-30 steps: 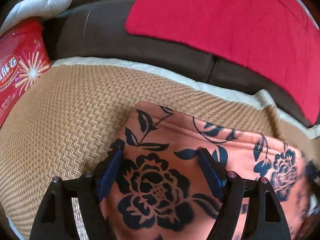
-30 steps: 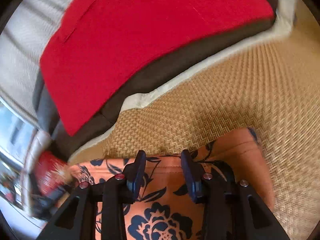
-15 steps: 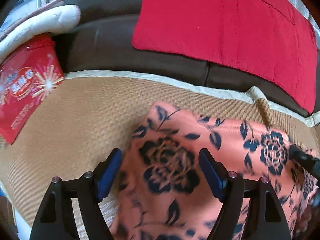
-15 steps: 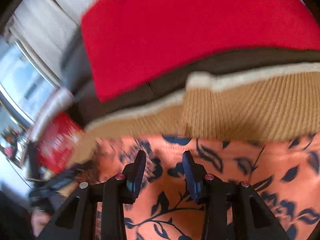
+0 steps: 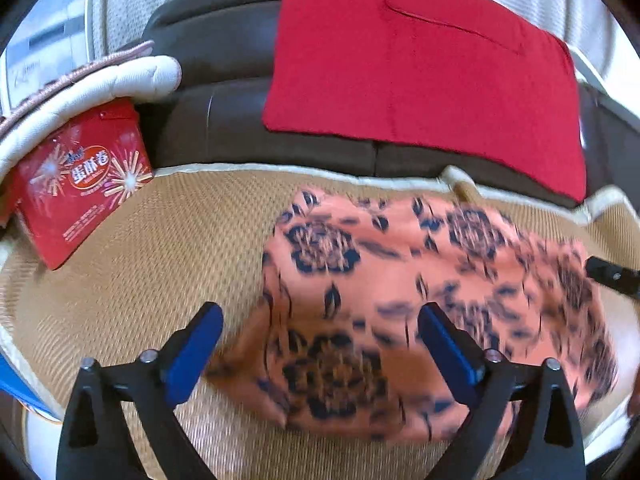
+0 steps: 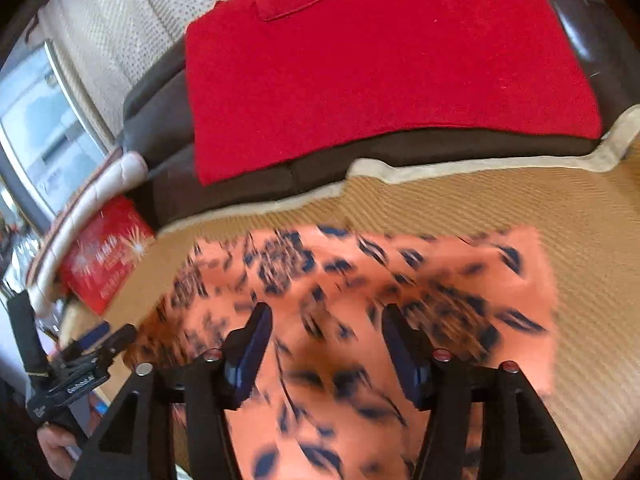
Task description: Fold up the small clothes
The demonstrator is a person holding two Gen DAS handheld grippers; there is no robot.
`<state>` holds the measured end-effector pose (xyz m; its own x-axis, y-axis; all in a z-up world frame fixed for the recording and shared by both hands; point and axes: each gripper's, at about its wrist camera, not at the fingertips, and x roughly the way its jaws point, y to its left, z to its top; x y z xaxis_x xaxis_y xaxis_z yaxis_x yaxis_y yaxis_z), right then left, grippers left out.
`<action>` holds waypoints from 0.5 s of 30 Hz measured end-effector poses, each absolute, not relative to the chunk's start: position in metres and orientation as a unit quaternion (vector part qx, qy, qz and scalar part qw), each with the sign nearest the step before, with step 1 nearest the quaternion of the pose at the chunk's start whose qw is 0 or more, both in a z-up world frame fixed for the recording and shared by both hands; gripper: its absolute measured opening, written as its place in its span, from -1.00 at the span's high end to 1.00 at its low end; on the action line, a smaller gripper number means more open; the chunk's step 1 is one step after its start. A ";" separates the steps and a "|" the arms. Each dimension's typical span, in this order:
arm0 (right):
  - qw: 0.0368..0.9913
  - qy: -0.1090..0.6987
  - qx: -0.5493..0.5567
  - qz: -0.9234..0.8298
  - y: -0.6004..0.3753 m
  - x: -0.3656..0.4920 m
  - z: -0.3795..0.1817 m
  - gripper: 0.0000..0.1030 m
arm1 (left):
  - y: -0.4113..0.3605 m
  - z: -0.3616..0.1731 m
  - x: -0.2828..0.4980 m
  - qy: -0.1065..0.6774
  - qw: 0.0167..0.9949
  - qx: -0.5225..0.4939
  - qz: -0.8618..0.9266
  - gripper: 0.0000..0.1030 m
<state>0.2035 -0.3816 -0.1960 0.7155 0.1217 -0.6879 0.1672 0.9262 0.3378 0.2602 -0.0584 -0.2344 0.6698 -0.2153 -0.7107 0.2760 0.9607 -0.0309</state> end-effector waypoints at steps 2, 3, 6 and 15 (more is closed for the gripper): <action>0.904 0.392 0.169 -0.036 -0.381 0.181 -0.208 -0.37 | -0.064 -0.245 0.250 0.397 0.905 0.058 -0.139 -0.92; 0.899 0.405 0.160 -0.050 -0.381 0.172 -0.217 -0.41 | -0.068 -0.252 0.249 0.405 0.901 0.065 -0.142 -0.92; 0.863 0.471 0.172 -0.069 -0.387 0.165 -0.253 -0.51 | -0.075 -0.274 0.255 0.456 0.876 0.072 -0.141 -0.92; 0.881 0.448 0.123 -0.090 -0.363 0.174 -0.260 -0.99 | -0.082 -0.312 0.263 0.493 0.859 0.070 -0.118 -1.00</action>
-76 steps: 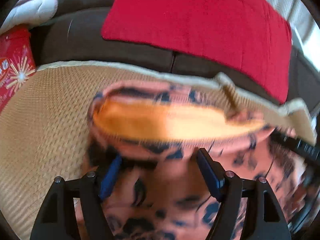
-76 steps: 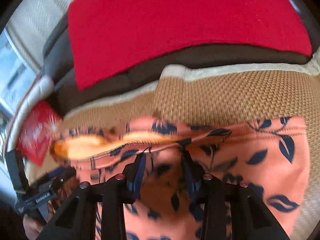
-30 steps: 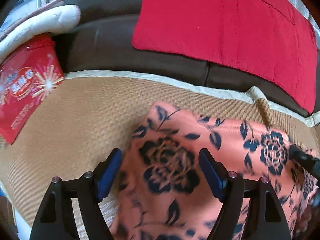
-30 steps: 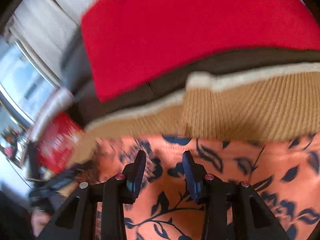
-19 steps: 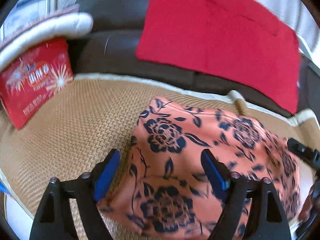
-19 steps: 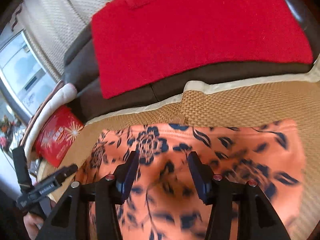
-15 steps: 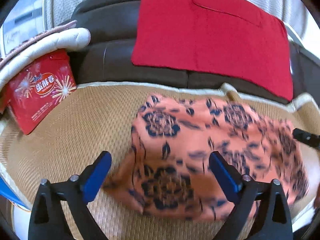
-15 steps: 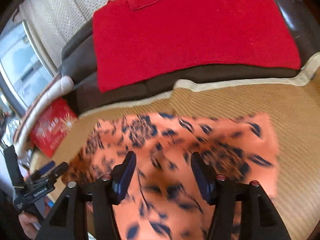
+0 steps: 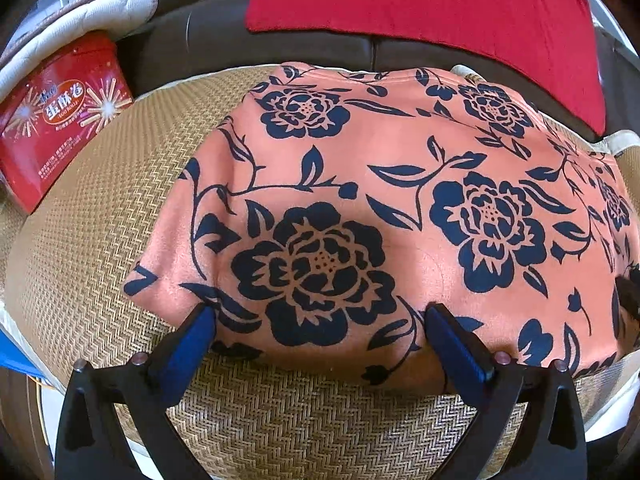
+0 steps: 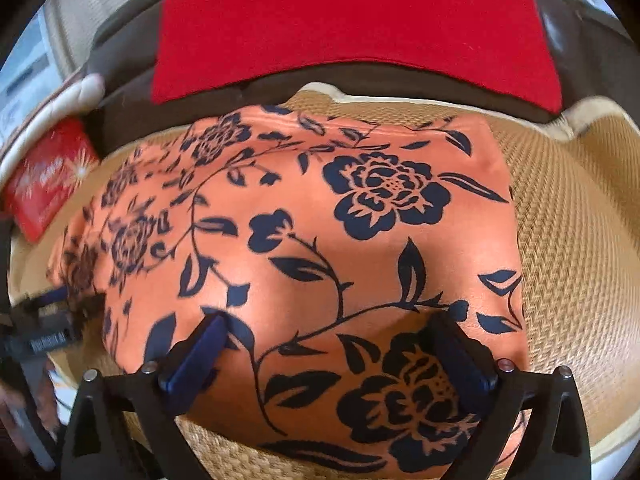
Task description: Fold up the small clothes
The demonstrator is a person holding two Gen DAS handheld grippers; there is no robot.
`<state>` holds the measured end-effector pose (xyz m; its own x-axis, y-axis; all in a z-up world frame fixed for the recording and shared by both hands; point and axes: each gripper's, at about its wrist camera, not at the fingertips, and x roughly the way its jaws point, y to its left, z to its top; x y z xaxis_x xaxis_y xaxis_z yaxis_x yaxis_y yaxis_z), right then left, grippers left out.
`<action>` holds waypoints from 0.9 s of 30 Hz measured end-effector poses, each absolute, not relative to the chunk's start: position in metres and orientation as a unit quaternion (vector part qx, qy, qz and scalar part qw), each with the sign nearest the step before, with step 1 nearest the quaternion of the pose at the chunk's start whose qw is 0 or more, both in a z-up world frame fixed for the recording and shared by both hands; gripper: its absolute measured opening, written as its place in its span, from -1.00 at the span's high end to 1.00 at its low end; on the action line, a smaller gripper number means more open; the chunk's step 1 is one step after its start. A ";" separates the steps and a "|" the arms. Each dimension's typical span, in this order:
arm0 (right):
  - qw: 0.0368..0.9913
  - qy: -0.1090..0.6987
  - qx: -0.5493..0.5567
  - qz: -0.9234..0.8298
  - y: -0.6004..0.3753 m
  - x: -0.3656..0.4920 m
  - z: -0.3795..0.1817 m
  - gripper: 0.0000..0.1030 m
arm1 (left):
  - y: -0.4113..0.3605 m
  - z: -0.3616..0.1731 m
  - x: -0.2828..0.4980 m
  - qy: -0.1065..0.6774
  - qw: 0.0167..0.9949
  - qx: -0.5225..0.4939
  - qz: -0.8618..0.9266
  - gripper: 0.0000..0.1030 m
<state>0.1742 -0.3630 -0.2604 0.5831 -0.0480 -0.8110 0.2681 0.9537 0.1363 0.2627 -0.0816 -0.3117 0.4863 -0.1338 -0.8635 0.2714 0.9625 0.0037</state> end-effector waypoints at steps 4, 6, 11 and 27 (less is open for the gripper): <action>0.882 0.438 0.115 -0.133 -0.354 0.176 -0.261 -0.99 | -0.084 -0.316 0.260 0.487 0.863 0.069 -0.117 -1.00; 0.881 0.433 0.119 -0.150 -0.351 0.177 -0.263 -0.99 | -0.084 -0.318 0.256 0.487 0.863 0.069 -0.119 -1.00; 0.873 0.441 0.149 -0.145 -0.358 0.182 -0.258 -0.99 | -0.073 -0.313 0.256 0.497 0.855 0.055 -0.138 -1.00; 0.880 0.410 0.196 -0.141 -0.377 0.131 -0.251 -0.44 | -0.019 -0.315 0.257 0.499 0.865 0.012 -0.058 -1.00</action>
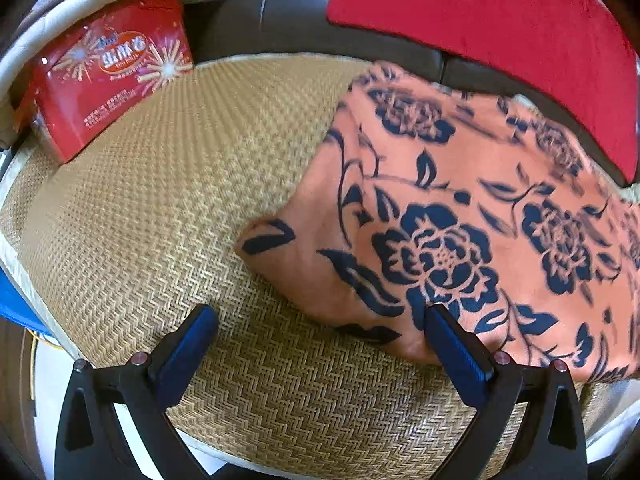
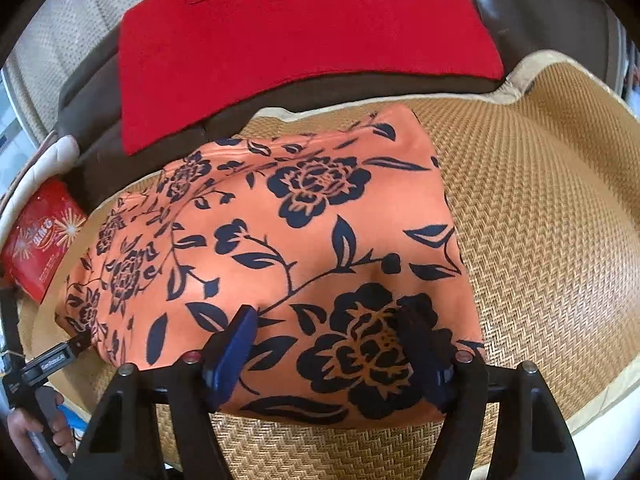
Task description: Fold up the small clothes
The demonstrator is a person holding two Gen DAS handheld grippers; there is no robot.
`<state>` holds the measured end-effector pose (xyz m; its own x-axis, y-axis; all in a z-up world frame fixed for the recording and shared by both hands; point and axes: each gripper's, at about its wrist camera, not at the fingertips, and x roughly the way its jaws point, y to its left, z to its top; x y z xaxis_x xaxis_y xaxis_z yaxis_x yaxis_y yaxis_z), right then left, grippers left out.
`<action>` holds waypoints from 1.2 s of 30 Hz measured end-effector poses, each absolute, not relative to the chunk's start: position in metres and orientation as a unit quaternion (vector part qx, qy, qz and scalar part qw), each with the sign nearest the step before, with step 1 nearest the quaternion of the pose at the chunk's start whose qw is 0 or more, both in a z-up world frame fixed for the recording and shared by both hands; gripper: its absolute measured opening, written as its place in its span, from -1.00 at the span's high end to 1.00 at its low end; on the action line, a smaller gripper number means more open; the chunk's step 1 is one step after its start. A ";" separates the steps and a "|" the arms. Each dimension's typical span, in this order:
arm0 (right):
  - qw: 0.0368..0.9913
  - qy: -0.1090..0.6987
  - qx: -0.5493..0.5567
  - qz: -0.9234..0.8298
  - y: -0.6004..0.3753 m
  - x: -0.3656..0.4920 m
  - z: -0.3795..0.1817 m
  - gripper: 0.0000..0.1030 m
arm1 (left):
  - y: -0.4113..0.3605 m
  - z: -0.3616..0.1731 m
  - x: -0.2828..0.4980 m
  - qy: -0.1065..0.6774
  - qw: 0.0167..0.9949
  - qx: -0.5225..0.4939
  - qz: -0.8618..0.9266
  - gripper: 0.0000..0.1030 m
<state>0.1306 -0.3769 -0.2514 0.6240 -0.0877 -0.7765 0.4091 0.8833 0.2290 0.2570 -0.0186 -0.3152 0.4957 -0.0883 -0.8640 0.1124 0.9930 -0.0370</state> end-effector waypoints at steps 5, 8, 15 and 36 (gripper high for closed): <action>0.878 0.358 0.312 -0.064 -0.392 0.105 -0.236 -0.43 | -0.001 -0.298 0.246 0.469 0.878 -0.041 -0.088 -1.00; 0.871 0.337 0.356 -0.029 -0.395 0.084 -0.234 -0.43 | 0.014 -0.293 0.240 0.464 0.874 -0.088 -0.112 -1.00; 0.846 0.336 0.414 -0.007 -0.401 0.067 -0.248 -0.42 | 0.010 -0.290 0.243 0.470 0.870 -0.094 -0.113 -1.00; 0.845 0.386 0.368 0.036 -0.372 0.177 -0.249 0.26 | 0.013 -0.311 0.247 0.496 0.827 -0.232 -0.124 -0.55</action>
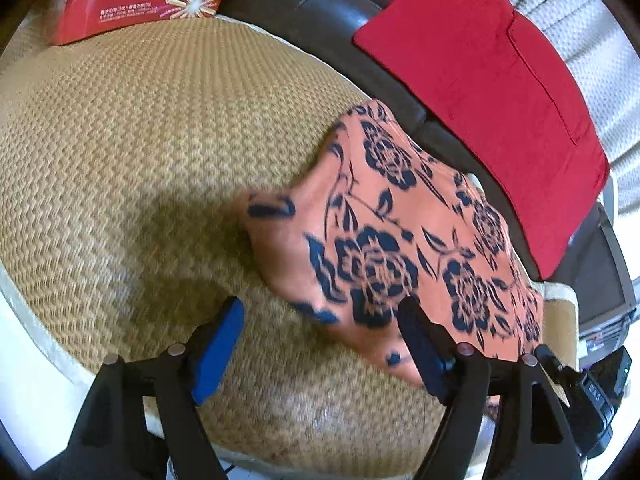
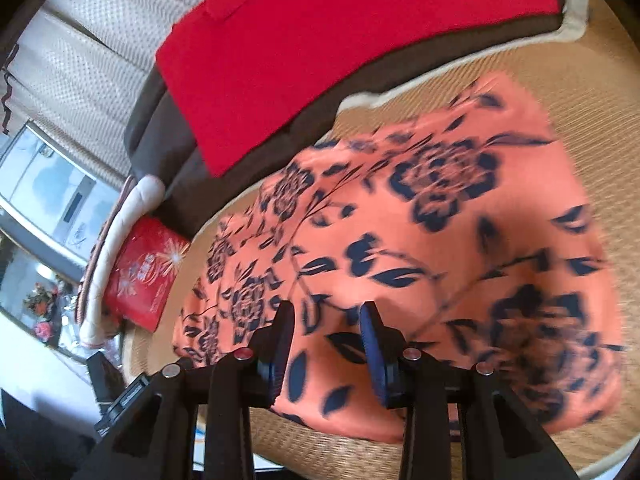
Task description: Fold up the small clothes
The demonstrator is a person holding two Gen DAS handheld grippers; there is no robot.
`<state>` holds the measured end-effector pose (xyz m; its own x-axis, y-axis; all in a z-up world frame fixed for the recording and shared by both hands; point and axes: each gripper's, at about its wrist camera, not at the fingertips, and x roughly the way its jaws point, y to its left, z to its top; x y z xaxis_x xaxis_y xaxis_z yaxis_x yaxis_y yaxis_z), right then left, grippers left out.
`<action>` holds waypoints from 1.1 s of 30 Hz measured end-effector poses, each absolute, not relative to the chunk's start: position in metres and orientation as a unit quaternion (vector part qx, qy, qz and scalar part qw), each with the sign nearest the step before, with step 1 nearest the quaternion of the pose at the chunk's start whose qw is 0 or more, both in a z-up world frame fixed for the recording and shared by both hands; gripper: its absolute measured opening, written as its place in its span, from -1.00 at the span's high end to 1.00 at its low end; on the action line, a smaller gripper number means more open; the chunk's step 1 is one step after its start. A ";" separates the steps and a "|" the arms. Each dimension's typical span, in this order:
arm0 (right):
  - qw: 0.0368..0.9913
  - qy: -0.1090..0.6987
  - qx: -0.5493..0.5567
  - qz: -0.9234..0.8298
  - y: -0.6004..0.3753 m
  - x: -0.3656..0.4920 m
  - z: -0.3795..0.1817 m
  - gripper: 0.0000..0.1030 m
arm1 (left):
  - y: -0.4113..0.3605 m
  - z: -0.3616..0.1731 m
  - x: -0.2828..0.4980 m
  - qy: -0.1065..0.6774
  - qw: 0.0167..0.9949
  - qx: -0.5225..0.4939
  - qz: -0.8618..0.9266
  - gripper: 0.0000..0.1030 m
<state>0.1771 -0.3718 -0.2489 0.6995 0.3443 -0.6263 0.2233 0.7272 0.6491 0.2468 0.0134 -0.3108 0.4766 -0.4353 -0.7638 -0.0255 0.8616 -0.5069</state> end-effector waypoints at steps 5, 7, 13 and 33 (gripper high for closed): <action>0.844 0.406 0.348 0.053 -0.348 0.191 -0.257 0.24 | 0.008 -0.308 0.263 0.474 0.845 -0.223 -0.107 -0.54; 0.841 0.416 0.343 0.045 -0.347 0.194 -0.263 0.23 | 0.006 -0.308 0.267 0.471 0.847 -0.222 -0.109 -0.47; 0.825 0.414 0.381 0.057 -0.358 0.191 -0.271 0.26 | 0.003 -0.306 0.275 0.452 0.861 -0.210 -0.105 0.60; 0.802 0.415 0.416 0.113 -0.386 0.205 -0.259 0.23 | -0.137 -0.258 0.179 0.268 0.916 0.130 -0.269 0.72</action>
<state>0.2047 -0.3859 -0.2588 0.6306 0.5254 -0.5713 0.1645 0.6289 0.7599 0.1788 -0.1373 -0.2579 0.7109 -0.4239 -0.5611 0.5632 0.8210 0.0932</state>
